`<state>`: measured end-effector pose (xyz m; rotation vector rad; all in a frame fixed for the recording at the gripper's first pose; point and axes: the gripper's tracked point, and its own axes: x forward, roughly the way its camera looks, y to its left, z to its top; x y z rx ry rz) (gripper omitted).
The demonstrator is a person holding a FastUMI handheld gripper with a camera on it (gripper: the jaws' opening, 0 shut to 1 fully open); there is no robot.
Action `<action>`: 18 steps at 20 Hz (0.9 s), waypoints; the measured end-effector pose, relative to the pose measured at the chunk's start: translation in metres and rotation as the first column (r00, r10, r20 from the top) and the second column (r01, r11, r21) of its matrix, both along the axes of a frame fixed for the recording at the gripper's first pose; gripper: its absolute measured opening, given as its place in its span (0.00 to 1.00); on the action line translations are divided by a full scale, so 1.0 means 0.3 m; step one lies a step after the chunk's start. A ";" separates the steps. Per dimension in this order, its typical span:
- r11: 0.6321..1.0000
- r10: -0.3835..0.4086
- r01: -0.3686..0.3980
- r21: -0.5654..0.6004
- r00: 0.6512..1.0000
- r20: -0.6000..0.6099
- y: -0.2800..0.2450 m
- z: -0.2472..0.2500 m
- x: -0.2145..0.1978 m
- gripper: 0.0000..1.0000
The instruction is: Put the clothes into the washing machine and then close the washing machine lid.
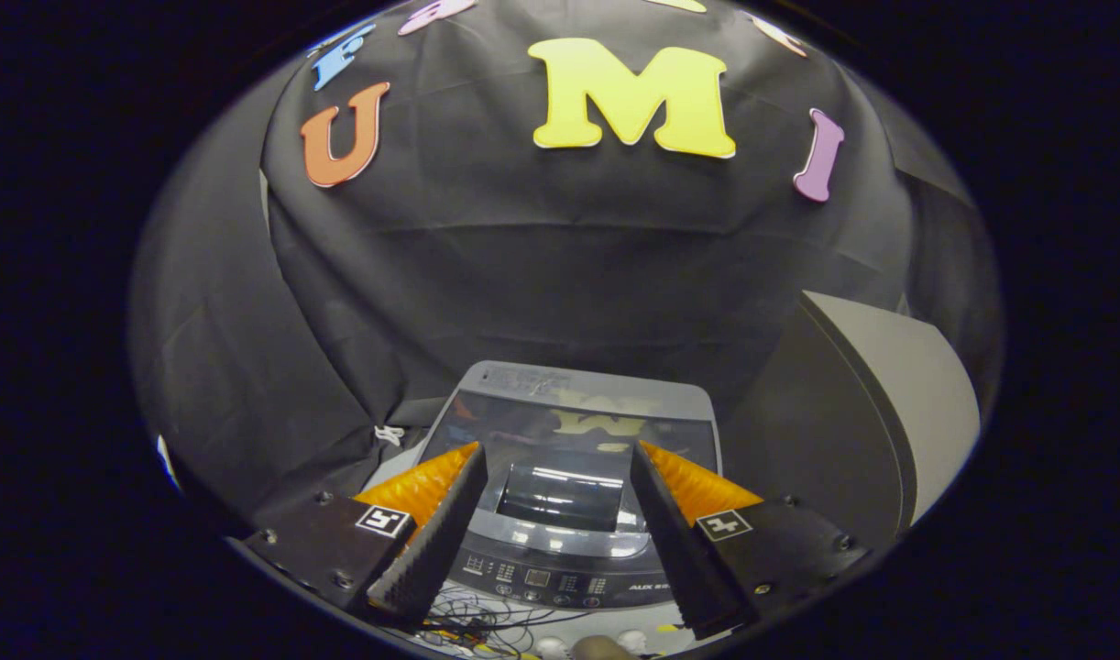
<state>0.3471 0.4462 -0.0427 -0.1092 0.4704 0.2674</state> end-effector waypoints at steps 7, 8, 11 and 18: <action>0.999 0.024 -0.031 0.039 0.985 0.169 -0.263 0.213 -0.216 0.98; 0.998 0.020 -0.029 0.047 0.981 0.195 -0.324 0.252 -0.255 0.98; 0.996 -0.009 -0.016 0.088 0.960 0.278 -0.531 0.346 -0.382 0.98; 0.975 -0.167 0.094 0.202 0.908 0.384 -1.082 0.388 -0.730 0.98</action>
